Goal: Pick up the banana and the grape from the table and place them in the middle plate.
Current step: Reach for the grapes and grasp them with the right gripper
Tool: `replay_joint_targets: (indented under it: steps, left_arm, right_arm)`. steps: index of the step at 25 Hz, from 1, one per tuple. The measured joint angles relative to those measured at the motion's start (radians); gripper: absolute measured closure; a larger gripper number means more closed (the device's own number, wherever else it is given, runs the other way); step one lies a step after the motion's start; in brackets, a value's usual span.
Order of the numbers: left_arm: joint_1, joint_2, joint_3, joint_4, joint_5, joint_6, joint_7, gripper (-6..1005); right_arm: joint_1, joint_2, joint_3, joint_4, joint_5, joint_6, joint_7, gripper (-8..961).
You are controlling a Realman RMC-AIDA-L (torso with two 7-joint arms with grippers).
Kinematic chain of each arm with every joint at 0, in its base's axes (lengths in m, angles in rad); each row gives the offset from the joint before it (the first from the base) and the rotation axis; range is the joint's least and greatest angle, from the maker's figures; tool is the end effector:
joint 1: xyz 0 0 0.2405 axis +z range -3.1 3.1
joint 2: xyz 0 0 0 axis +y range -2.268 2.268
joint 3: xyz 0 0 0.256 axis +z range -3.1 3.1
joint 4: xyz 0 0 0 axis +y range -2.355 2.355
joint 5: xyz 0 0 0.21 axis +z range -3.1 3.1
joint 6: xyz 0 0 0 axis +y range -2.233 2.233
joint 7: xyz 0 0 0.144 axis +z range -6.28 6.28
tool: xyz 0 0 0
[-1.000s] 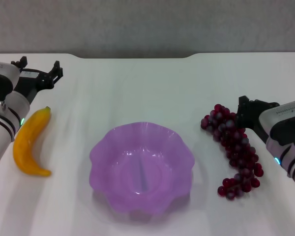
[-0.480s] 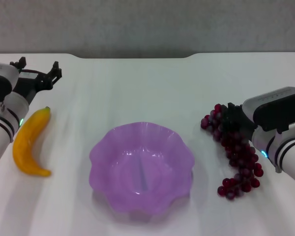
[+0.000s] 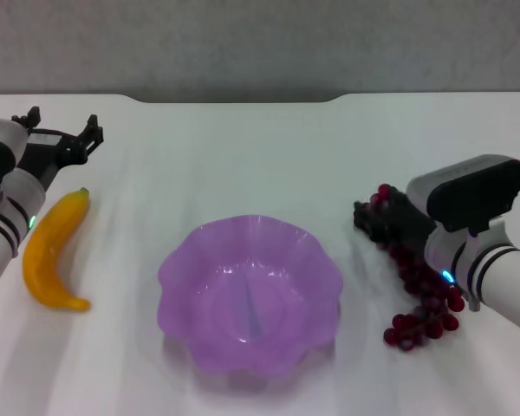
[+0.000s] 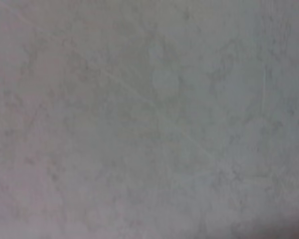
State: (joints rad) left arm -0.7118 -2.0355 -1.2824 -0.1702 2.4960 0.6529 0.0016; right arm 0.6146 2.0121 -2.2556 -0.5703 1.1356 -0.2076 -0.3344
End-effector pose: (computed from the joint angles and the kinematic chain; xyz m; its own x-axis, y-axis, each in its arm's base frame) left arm -0.2995 0.4349 0.0014 0.7898 0.1603 0.5920 0.6077 -0.0749 -0.7906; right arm 0.2663 0.3984 -0.0876 0.7772 -0.4420 -0.4478 -0.6099 -0.3541 -0.7089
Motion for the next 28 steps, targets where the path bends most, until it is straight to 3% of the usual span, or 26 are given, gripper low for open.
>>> replay_joint_targets:
  steps: [3,11,28]
  left_arm:
    - [0.002,0.0,0.0,0.0,0.0,-0.001,0.0,102]
    - [0.007,0.001,0.0,0.001,0.0,-0.001,0.0,102]
    - [0.006,0.001,0.0,0.001,-0.001,-0.001,0.0,103]
  right_arm:
    - [0.007,-0.001,0.035,0.001,-0.007,0.068,-0.001,443]
    - [0.002,-0.005,0.087,0.008,-0.008,0.094,-0.002,62]
    - [0.005,-0.008,0.128,0.045,-0.01,0.213,-0.003,66]
